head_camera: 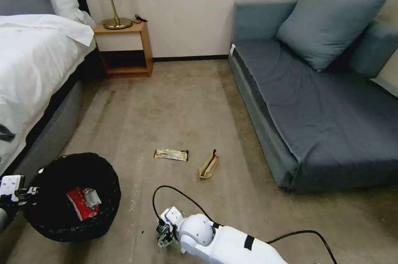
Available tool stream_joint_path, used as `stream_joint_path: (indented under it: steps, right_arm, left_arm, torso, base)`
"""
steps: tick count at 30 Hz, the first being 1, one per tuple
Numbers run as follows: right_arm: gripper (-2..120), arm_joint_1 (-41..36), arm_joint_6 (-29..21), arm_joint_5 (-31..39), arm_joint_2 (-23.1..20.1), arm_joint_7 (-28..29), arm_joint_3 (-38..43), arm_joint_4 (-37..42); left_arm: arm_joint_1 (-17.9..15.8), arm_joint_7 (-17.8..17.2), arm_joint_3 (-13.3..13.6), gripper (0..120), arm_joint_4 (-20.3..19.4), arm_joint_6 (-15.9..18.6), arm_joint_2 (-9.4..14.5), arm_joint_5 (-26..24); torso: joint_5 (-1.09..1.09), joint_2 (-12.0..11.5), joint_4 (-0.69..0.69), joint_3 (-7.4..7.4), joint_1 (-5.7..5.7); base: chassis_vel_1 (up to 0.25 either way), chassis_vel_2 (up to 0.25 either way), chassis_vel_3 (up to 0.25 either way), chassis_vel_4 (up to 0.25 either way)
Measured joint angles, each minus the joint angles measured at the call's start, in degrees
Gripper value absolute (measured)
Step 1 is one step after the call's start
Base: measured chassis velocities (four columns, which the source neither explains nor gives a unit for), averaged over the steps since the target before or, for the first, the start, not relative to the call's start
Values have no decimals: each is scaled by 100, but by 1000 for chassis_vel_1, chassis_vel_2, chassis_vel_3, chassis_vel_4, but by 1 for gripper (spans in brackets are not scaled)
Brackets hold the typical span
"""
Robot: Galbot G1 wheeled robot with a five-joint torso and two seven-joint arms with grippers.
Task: Pick up the trash bin, then pick up the garbage on the floor and place it into the trash bin.
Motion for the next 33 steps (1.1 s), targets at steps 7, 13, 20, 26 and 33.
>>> stream_joint_path:
  steps: [7,13,20,26,33]
  right_arm:
    - [89,-10,5,-48,218,-77,-199,-218]
    - [66,-46,10,-176,222,-123,-264,-280]
    - [39,-29,16,-181,177,-132,-273,-226]
    - [26,-28,18,-192,99,-152,-157,-116]
    - [21,-259,32,-122,-285,-116,746,549]
  left_arm:
    - [-14,2,-16,3,0,0,22,-19]
    - [14,8,-67,3,0,-3,35,-37]
    - [-5,9,-53,3,-14,-4,43,-42]
    - [0,6,-50,3,-23,-4,-13,-43]
    - [-28,-6,-12,3,-22,-9,-157,-41]
  torso:
    - [0,0,0,0,0]
    - [1,0,0,0,0]
    - [1,0,0,0,0]
    - [2,0,0,0,0]
    - [3,0,0,0,0]
  base:
    - [0,0,0,0]
    - [0,0,0,0]
    - [0,0,0,0]
    - [0,0,0,0]
    - [0,0,0,0]
